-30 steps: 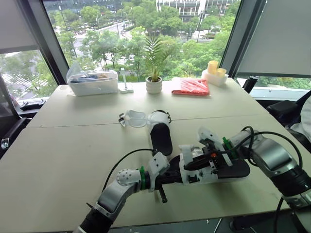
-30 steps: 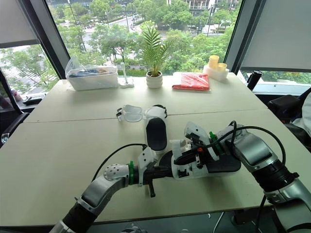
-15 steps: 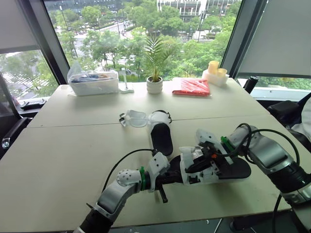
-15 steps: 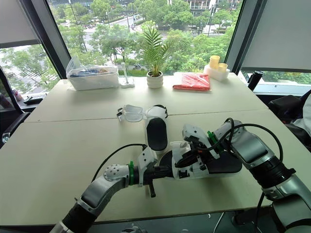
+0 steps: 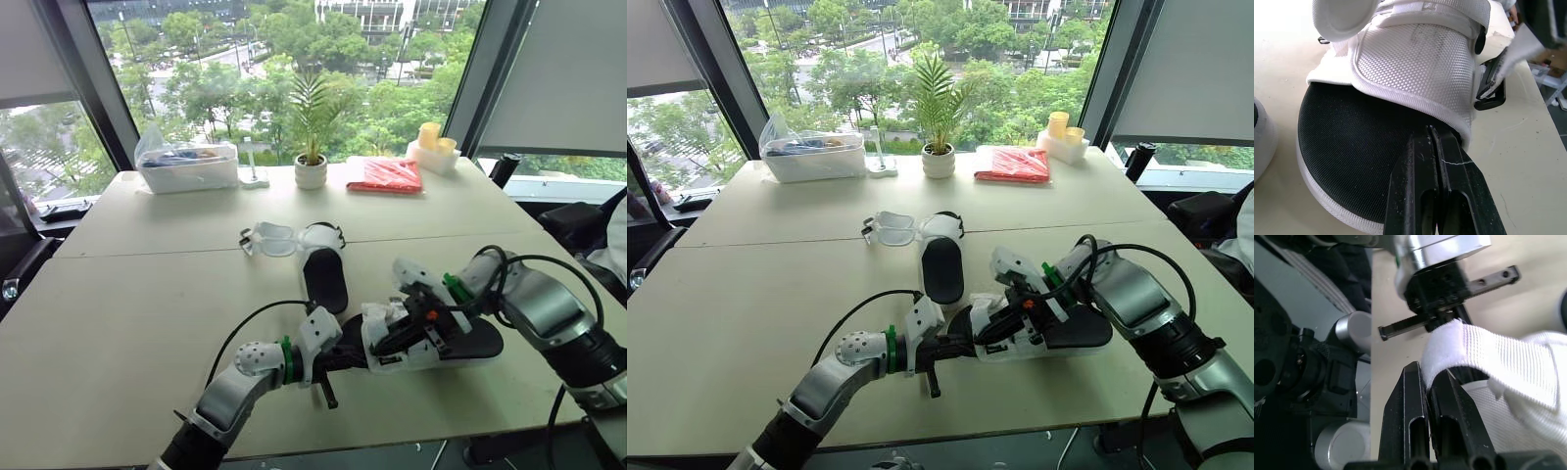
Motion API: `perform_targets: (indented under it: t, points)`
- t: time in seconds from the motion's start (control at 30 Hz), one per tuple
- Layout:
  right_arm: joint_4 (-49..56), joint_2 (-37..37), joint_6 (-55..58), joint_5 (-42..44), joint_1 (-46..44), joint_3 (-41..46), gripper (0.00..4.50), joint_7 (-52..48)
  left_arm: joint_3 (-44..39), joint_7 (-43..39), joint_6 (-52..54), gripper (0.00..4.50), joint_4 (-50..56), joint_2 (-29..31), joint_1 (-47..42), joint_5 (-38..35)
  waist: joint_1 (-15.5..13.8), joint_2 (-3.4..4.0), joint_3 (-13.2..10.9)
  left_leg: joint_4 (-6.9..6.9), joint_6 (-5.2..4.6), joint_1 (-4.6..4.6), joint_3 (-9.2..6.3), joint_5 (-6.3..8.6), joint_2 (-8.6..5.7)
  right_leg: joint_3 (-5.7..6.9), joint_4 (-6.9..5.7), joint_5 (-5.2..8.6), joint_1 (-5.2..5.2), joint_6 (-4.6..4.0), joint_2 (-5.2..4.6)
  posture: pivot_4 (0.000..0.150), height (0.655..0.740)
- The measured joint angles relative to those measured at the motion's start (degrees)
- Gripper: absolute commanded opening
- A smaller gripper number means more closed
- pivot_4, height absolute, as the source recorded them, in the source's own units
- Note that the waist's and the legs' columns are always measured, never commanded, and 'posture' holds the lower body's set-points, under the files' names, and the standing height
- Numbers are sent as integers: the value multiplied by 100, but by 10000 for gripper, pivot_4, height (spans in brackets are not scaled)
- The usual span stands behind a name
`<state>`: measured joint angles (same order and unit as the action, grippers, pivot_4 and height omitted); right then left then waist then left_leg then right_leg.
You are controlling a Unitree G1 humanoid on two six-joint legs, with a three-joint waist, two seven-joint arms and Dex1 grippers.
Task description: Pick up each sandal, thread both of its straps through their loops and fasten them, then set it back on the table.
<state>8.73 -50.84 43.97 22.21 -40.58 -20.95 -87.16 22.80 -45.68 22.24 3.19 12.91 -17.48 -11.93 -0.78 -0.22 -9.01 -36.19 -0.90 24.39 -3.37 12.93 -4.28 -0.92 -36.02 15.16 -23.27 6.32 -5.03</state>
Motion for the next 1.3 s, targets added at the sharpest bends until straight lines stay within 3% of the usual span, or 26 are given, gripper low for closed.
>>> perform_targets:
  t: [0.2, 0.77, 1.3]
  points:
    - [-142, 11, -256, -219, 100, -184, 812, 39, -6, 16, -4, 0, -8, 1, 1, 0, 2, 0, 0, -5, 0, -2, 0, 0, 0, 0, -2, 0, 4, -1, 0, 1500, 7400]
    - [-1884, 553, -341, -793, -626, -254, 812, 397, -2, 39, -10, 0, -5, -18, 15, -1, 2, 1, 1, -4, 2, -3, 0, -1, -2, -1, -4, -1, 2, 0, 1, 1500, 7400]
    - [-1274, 442, -542, -834, -319, -214, 812, 199, -4, 57, -8, 0, -2, -33, 29, -5, -3, 1, 1, -3, 2, -3, 1, -1, -2, -1, -4, -2, 2, 1, 1, 1500, 7400]
